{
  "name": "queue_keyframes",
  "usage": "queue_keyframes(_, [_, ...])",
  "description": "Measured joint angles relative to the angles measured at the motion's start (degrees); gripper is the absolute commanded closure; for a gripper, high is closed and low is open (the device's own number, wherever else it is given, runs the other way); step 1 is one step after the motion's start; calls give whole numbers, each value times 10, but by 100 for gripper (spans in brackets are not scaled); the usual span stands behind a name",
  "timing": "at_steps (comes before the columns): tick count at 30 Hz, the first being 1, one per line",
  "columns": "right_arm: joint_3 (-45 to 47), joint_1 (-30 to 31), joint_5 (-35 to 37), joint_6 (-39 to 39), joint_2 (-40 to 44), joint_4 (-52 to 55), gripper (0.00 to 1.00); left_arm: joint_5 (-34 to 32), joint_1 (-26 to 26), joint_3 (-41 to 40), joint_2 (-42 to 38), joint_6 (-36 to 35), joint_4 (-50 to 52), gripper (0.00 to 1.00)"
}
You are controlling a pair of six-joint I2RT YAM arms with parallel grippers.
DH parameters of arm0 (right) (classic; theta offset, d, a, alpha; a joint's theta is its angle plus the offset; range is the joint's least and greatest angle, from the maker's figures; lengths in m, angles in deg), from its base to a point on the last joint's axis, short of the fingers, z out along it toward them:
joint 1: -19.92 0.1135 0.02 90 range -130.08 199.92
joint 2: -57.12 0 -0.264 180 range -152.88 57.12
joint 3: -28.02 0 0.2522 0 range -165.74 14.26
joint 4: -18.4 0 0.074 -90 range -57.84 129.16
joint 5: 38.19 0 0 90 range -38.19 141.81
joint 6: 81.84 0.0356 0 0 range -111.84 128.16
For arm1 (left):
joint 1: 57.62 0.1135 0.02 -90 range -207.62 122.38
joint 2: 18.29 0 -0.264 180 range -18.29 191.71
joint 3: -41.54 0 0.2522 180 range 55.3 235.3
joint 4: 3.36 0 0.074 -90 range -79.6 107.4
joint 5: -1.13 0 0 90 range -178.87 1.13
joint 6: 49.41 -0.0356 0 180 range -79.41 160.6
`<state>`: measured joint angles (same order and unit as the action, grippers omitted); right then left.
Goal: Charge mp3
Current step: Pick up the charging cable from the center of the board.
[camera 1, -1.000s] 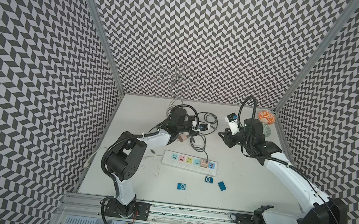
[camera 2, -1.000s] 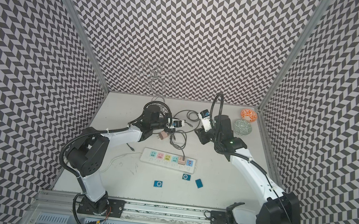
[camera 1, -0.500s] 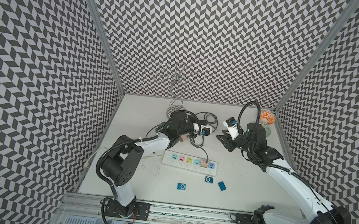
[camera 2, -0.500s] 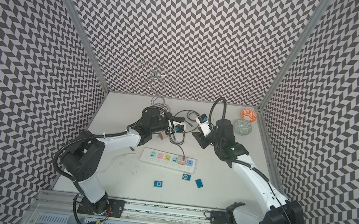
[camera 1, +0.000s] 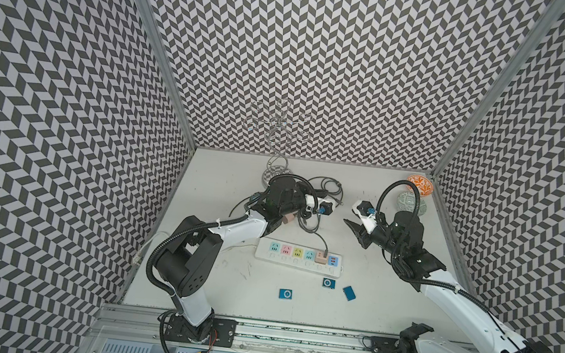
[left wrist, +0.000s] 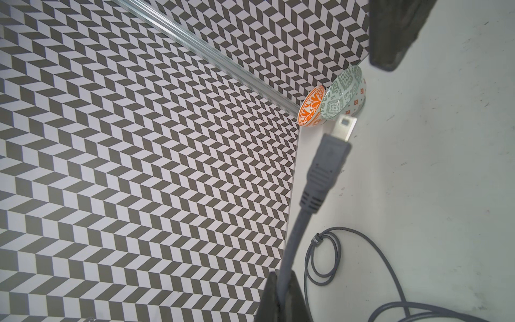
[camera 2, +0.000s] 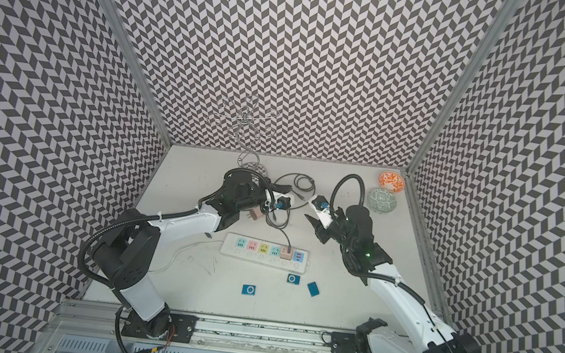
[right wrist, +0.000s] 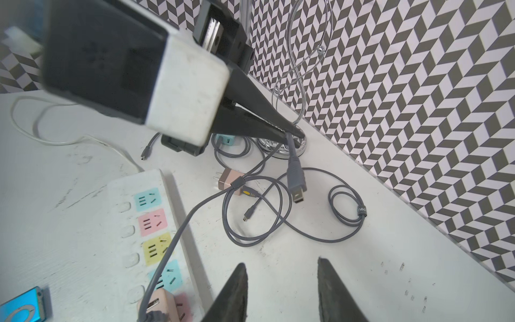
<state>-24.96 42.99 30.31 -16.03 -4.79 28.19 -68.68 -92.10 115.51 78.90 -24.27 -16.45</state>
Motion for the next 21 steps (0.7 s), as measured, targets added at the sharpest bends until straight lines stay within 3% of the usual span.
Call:
queue_keyframes(8, [-73, 0, -42, 45, -58, 11, 63, -20, -16, -6, -3, -1, -13, 100])
queue_keyframes(21, [-81, -16, -91, 149, -87, 27, 70, -50, -26, -25, -3, -14, -65, 100])
